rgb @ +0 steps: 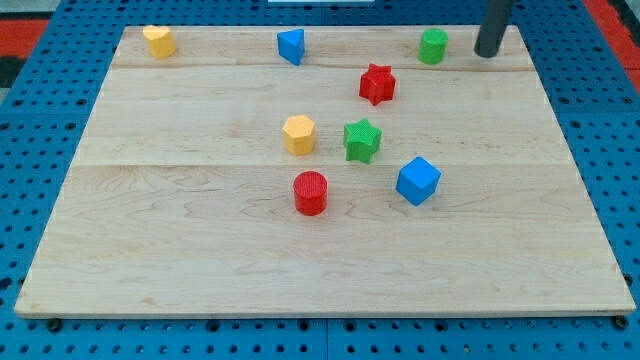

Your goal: Move the red star towards the left center of the board

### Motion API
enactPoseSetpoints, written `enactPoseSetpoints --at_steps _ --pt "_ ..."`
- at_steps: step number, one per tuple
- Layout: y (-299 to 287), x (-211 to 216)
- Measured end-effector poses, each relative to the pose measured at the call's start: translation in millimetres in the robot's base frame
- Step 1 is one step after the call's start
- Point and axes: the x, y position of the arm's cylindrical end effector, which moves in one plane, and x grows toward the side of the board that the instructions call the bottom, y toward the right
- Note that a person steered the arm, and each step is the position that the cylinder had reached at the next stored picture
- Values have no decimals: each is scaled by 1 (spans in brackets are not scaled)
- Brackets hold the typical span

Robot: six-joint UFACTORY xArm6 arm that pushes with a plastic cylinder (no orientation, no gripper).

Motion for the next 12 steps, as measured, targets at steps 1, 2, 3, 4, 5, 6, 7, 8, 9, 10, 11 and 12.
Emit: enactPoseSetpoints --at_steps 1,2,3,4,5,6,7,8,9,10,11,12 --pt "0 14" --pt "6 4" --pt "-18 18" --pt "-76 24" --pt "-146 50" --pt "-248 51" --pt "-275 47" --pt "-310 39" --pt "-325 31" --pt "-372 50" --pt "-421 67" --pt "-432 77"
